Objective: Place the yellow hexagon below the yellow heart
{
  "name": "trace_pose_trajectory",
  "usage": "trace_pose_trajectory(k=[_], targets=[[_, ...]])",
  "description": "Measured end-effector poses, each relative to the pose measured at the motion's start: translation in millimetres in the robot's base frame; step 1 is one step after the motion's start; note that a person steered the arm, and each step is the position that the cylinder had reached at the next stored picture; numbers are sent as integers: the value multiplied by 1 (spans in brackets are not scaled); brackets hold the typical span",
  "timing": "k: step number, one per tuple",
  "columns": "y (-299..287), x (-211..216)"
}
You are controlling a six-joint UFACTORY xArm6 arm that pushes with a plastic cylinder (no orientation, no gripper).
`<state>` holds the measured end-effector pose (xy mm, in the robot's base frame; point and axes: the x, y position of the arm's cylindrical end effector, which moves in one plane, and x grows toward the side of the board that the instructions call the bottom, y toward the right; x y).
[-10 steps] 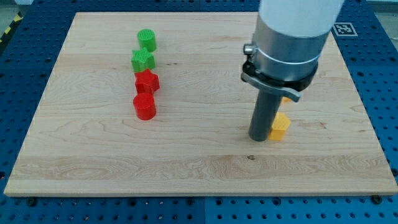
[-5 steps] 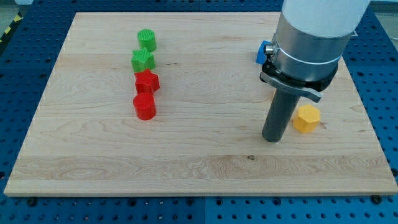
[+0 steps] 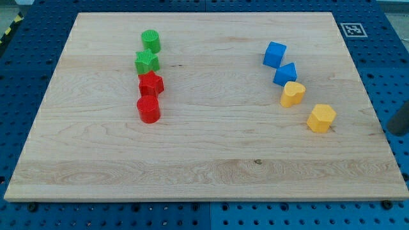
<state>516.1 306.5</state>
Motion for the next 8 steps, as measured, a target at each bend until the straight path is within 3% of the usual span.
trace_pose_trajectory(k=[8], targets=[[-109,-16]])
